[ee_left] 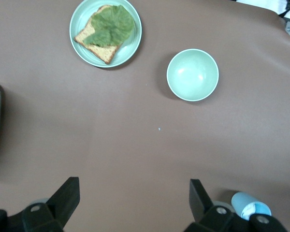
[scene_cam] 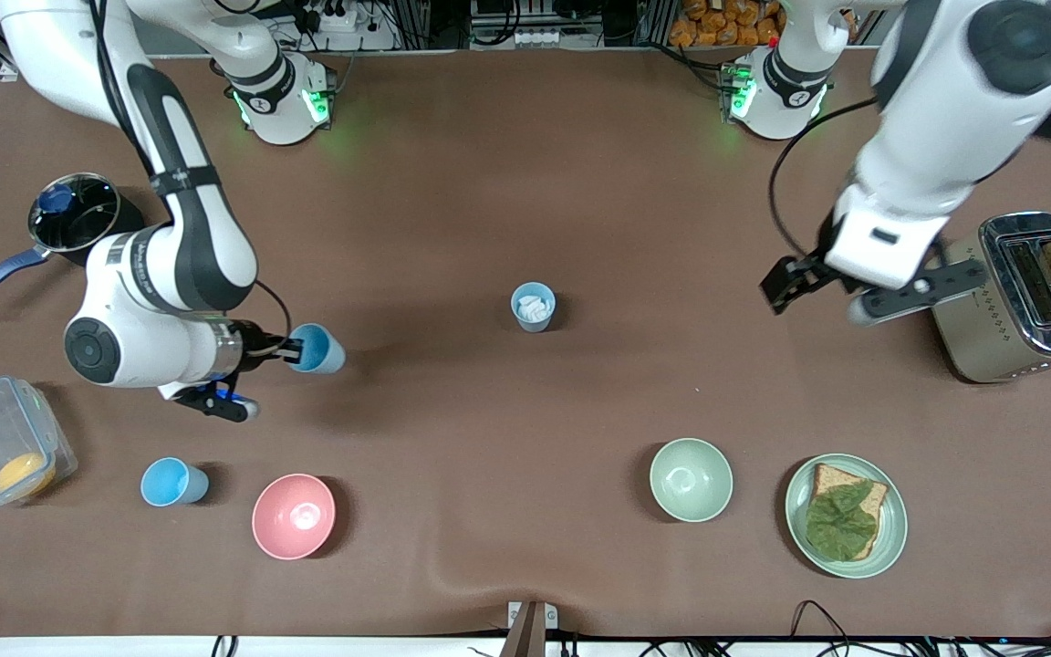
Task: Stack blue cups with both arms
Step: 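Retract the left gripper while the right gripper lifts the blue cup, then lower the blue cup into the tissue cup with the right gripper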
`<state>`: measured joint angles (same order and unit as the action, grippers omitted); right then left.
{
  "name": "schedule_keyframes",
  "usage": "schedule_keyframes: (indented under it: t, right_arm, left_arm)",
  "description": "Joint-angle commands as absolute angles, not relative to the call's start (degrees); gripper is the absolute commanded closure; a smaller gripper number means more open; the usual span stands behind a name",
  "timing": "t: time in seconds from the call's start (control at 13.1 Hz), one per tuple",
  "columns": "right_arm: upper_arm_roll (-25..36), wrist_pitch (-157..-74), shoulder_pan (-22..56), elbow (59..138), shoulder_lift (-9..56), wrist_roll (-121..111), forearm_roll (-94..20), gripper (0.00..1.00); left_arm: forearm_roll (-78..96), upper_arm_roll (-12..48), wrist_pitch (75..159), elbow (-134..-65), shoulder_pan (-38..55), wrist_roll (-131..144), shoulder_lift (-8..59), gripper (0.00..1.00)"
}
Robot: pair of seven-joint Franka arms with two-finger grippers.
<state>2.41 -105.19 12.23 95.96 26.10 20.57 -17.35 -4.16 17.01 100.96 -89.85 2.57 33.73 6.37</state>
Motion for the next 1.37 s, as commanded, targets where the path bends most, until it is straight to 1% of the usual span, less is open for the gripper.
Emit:
schedule_keyframes:
  t: [0.0, 0.15, 0.23, 0.31, 0.38, 0.53, 0.69, 0.84, 0.92, 1.07, 1.3]
  right_arm:
    - [-3.48, -104.15, 12.57, 94.57, 24.44, 29.41, -18.90, 1.00]
    - [-9.38, -106.07, 13.61, 93.18, 24.52, 37.04, -18.37, 1.00]
    - [-10.62, -109.39, 16.06, 92.90, 24.87, 42.40, -18.20, 1.00]
    - [-10.63, -112.12, 19.56, 92.81, 25.22, 45.32, -18.02, 1.00]
    - [-10.46, -112.76, 22.82, 92.73, 25.40, 47.18, -17.15, 1.00]
    - [-10.72, -112.59, 26.26, 91.94, 25.31, 52.18, -13.38, 1.00]
    - [-10.63, -113.03, 30.83, 91.15, 26.71, 56.58, -11.00, 1.00]
    - [-10.63, -113.29, 31.99, 90.18, 28.73, 59.93, -7.84, 1.00]
    - [-10.63, -115.03, 33.12, 90.18, 29.70, 61.33, -7.82, 1.00]
    - [-10.63, -118.73, 33.75, 90.09, 31.89, 64.15, -7.82, 1.00]
    - [-10.72, -118.92, 33.75, 87.90, 33.22, 64.77, -8.44, 1.00]
  left_arm:
    - [0.08, 14.70, 96.51, -87.28, -0.97, 21.31, 5.63, 0.00]
    - [0.18, 8.99, 92.66, -86.93, 2.01, 16.46, 4.93, 0.00]
    - [0.18, 7.92, 91.68, -87.01, 2.02, 14.96, 3.96, 0.00]
    - [0.18, 7.48, 90.63, -87.01, 2.11, 13.98, 2.82, 0.00]
    - [0.35, 7.82, 90.44, -86.66, 2.20, 13.97, 2.64, 0.00]
    - [0.44, 7.39, 89.13, -86.75, 2.29, 12.76, 0.80, 0.00]
    - [0.44, 7.30, 87.98, -86.84, 1.67, 9.42, 0.53, 0.00]
    - [0.44, 6.59, 87.28, -87.27, 1.76, 8.88, 0.26, 0.00]
    - [0.44, 6.50, 87.10, -87.62, 1.93, 8.88, -0.17, 0.00]
    - [0.44, 3.71, 87.01, -88.68, 4.29, 8.53, -0.96, 0.00]
    - [0.27, 1.94, 86.92, -88.25, 5.01, 5.99, -0.88, 0.00]
